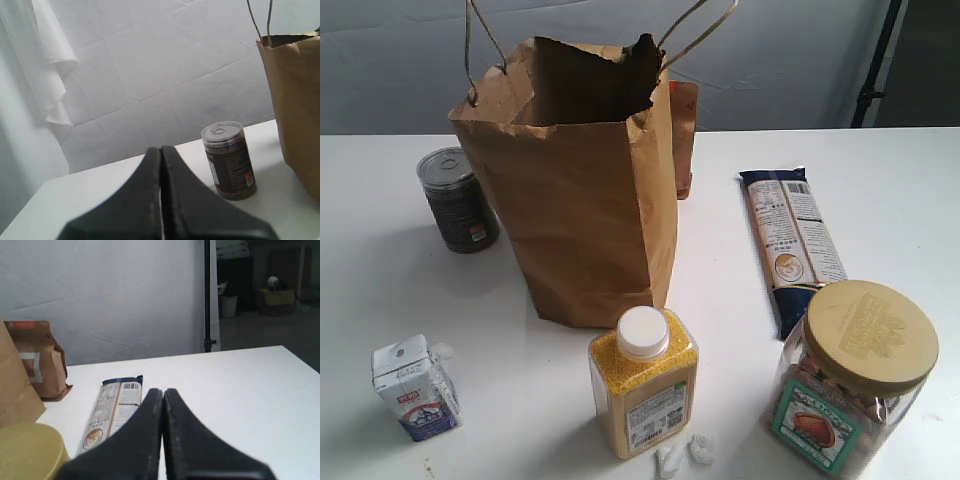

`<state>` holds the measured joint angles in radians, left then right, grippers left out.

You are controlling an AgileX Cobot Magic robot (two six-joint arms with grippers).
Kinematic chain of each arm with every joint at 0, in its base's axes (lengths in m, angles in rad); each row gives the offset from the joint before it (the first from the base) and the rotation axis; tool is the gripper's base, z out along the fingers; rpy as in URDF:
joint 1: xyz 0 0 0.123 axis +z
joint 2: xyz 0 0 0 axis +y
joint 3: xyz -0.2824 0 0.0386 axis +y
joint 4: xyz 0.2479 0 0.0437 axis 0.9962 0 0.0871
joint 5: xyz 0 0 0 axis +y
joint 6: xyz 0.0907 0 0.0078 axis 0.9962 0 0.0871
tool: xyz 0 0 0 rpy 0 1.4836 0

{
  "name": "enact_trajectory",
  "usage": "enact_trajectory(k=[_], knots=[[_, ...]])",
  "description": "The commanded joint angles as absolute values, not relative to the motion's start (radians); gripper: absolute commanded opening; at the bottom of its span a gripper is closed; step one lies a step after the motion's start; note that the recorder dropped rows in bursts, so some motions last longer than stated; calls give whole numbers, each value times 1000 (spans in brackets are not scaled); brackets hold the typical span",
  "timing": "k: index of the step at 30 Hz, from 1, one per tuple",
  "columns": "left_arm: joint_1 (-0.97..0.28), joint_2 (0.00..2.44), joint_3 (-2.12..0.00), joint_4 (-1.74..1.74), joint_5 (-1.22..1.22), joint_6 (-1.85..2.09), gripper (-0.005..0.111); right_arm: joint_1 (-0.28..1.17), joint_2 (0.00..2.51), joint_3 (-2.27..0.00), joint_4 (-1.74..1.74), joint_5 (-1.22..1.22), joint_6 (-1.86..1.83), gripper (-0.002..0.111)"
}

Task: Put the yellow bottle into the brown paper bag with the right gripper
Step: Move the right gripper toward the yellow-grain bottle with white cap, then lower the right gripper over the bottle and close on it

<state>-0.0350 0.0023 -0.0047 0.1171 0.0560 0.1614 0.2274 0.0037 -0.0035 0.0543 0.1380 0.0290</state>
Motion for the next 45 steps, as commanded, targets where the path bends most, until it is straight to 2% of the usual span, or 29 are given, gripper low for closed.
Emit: enact_trajectory(k=[1,9,17,23,29,35,42,45], knots=[[-39,0,0,113,52,156,0,218,0,0,88,86,38,0],[-39,0,0,113,52,156,0,220,2,-6,185,99,213,0],[-39,0,0,113,52,156,0,249,251,-333,86,333,274,0],[-39,0,0,113,52,156,0,433,475,-572,90,609,79,0],[-39,0,0,113,52,156,0,704,695,-759,90,905,-144,0],[-39,0,0,113,52,156,0,958,916,-896,81,1031,-296,0],[-39,0,0,113,52,156,0,1076,1157,-1058,0,1061,-355,1],[-39,0,0,113,52,156,0,1116,1247,-1126,21,1112,-436,12]])
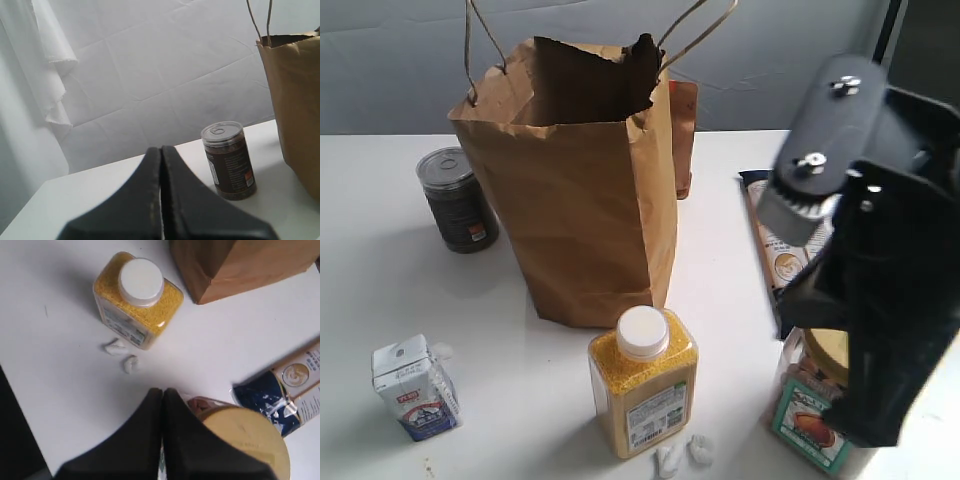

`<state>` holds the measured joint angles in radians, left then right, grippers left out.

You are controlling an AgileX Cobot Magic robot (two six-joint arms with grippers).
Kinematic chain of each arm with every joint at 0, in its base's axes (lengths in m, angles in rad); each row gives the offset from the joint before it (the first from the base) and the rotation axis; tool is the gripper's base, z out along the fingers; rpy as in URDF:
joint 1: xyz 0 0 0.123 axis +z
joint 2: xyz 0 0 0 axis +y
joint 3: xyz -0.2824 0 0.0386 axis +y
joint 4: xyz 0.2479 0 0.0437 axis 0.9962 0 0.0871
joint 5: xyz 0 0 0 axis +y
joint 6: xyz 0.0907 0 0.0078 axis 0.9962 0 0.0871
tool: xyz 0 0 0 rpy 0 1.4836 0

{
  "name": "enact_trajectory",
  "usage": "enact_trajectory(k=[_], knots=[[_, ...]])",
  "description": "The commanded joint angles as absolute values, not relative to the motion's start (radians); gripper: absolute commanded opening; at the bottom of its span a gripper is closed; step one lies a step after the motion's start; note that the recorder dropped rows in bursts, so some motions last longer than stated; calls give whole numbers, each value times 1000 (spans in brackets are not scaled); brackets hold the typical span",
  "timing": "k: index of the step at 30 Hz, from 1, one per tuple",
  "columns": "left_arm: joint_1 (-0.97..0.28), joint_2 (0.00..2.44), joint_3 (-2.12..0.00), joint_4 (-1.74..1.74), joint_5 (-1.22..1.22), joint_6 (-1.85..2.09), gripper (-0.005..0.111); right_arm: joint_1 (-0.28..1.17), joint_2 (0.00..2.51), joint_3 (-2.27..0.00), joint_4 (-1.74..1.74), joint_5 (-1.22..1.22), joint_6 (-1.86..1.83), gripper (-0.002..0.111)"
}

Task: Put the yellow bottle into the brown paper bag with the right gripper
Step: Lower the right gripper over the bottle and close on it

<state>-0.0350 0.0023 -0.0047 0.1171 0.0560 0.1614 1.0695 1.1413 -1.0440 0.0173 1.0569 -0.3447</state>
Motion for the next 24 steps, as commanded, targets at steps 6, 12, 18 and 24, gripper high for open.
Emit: enact_trajectory(k=[6,12,18,24], knots=[[-39,0,0,113,52,156,0,1172,1380,-1238,70,1123,-605,66],[-39,0,0,113,52,156,0,1177,1478,-1282,70,1068,-715,96],[-39,0,0,113,52,156,0,1177,1560,-1282,97,1040,-796,96],[-39,0,0,113,52,156,0,1177,1638,-1282,90,968,-855,96]])
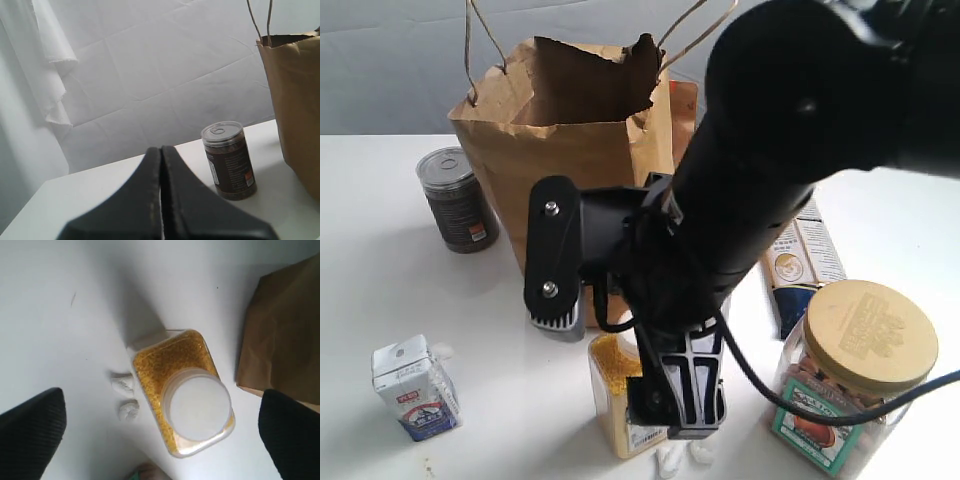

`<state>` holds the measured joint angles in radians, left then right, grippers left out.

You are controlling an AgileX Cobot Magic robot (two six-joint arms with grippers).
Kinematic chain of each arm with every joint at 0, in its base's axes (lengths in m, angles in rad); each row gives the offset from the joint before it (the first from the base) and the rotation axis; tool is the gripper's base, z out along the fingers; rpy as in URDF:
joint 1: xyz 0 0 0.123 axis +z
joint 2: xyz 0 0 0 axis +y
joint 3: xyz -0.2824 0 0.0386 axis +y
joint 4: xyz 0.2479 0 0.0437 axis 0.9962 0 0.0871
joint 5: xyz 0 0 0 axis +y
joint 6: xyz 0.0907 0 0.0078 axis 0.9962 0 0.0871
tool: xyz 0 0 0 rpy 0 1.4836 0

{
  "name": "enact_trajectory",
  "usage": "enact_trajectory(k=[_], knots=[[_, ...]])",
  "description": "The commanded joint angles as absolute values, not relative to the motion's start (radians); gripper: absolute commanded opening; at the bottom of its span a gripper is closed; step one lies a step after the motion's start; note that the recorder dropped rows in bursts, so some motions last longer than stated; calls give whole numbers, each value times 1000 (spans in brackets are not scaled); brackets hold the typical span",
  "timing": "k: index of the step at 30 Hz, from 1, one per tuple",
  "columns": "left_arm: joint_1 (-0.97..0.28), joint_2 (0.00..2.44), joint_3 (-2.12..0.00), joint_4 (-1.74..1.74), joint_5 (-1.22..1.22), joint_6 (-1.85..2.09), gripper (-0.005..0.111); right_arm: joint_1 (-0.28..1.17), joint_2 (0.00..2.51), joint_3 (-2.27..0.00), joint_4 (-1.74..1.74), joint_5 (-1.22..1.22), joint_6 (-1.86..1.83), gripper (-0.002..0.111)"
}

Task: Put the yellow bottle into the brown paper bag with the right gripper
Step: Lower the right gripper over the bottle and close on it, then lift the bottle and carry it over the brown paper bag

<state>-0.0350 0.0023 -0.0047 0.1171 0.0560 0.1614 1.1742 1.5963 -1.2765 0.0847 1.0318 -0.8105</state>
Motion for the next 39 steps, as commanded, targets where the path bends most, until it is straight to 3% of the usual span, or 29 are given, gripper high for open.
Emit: enact_trajectory(k=[1,9,12,15,19,20,26,34,39], knots=[[-39,0,0,113,52,156,0,1177,1648,-1282,87,953,-859,96],[-39,0,0,113,52,156,0,1177,1776,-1282,-6,935,-861,95],[-39,0,0,113,52,156,0,1177,1794,-1282,-40,935,-825,88],[-39,0,0,113,52,156,0,1177,1796,-1282,-54,937,-778,65],[-39,0,0,113,52,156,0,1177,1794,-1282,-65,958,-700,8],[-39,0,0,113,52,156,0,1177,1794,-1282,-59,963,-683,0],[-39,0,0,113,52,156,0,1192,1749,-1267,-26,909,-506,0],[-39,0,0,113,52,156,0,1289,1532,-1241,-33,551,-367,0],[-39,0,0,113,52,156,0,1287,1450,-1270,-214,388,-186,0]])
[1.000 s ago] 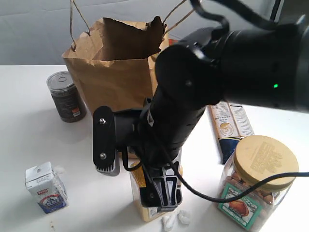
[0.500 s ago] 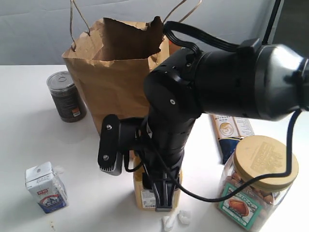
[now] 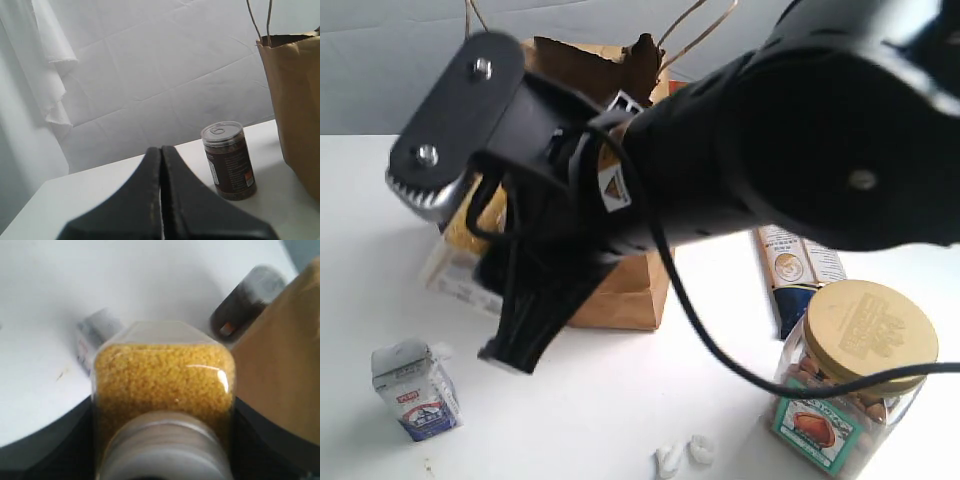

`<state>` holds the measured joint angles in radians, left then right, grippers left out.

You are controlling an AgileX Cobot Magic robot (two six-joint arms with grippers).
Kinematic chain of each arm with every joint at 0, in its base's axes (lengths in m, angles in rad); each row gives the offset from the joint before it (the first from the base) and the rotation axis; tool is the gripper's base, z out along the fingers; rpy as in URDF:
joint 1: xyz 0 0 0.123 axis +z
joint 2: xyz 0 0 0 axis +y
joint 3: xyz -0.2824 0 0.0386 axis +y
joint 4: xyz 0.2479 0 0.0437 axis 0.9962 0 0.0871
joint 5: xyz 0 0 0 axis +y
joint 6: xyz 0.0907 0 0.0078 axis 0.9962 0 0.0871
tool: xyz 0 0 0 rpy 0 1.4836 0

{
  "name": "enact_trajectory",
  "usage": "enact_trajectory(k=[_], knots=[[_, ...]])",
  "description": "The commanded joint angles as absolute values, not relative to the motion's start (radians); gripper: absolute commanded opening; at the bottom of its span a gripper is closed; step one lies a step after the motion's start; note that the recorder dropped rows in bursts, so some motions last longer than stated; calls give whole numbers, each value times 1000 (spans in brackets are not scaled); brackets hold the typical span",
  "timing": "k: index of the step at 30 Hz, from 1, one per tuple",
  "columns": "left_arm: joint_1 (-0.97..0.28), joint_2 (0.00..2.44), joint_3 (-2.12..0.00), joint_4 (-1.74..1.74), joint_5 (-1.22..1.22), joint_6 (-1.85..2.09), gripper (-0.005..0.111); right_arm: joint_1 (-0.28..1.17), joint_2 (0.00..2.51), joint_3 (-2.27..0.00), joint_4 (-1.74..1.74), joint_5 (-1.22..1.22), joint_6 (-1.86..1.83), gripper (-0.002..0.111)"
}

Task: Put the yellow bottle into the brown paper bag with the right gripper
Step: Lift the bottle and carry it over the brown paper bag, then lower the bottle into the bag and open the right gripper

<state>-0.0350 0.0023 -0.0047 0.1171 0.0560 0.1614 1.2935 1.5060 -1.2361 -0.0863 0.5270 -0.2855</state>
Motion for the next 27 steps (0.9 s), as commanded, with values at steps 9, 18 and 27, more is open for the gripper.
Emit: enact_trajectory(k=[9,18,27], knots=[[-39,0,0,113,52,156,0,1150,1483,-1515,-457,303,-52,0],[-39,0,0,113,52,156,0,1009,1668,-1602,-460,303,-41,0],[-39,0,0,113,52,156,0,988,1755,-1602,-393,305,-41,9]])
